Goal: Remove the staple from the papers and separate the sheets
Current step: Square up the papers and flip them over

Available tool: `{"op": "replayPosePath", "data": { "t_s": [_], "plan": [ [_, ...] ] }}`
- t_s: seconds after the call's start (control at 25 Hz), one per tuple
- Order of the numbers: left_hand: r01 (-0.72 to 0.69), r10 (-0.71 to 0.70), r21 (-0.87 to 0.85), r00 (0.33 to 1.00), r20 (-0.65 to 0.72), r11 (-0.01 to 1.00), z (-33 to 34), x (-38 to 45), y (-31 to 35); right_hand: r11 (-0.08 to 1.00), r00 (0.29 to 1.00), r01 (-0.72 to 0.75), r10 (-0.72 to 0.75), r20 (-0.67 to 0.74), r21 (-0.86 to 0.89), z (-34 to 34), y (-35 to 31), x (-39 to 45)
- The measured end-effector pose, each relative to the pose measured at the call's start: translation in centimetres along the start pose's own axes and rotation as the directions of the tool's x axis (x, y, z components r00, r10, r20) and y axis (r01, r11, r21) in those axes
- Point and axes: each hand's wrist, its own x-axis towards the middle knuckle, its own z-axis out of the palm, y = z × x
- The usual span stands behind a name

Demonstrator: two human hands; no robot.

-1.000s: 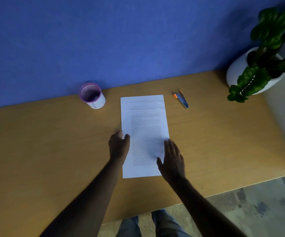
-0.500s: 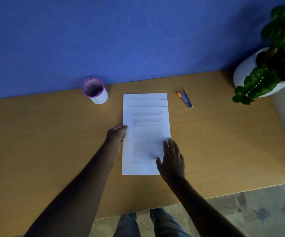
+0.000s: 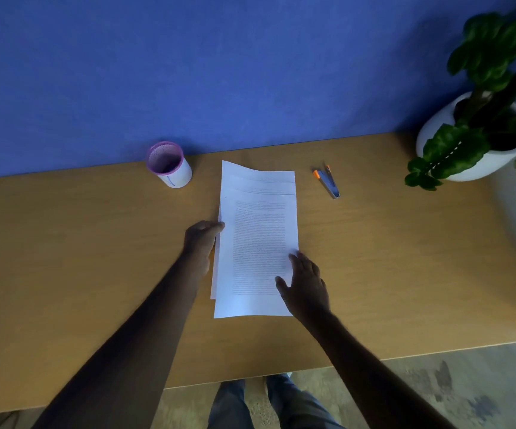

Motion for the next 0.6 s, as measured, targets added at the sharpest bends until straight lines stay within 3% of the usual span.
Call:
{"op": "replayPosePath", "data": {
  "t_s": [0.16,0.32,0.44,0.6],
  "plan": [
    [-0.126,0.126,0.006,0.992,0.001,0.992,0.7,-2.7,0.8,0.943,0.998,0.046,-0.056,0.019,0.330,-3.1,-2.8,0.6],
    [-0.260,0.262,-0.039,0.964,0.054,0.965,2.4,-7.4,1.2,0.704,0.992,-0.021,-0.075,0.104,0.710,-5.3,-7.1,1.2],
    [-0.229,0.250,-0.144,0.956,0.155,0.963,3.5,-10.9,0.6,0.577,0.998,-0.070,0.034,0.061,0.814,-5.6,-8.3,0.7],
    [-0.269,0.281,-0.083,0.938,0.203,0.959,3.4,-12.5,-0.3,0.625,0.992,-0.027,0.114,-0.058,0.780,-5.4,-7.3,-0.1]
  ]
}}
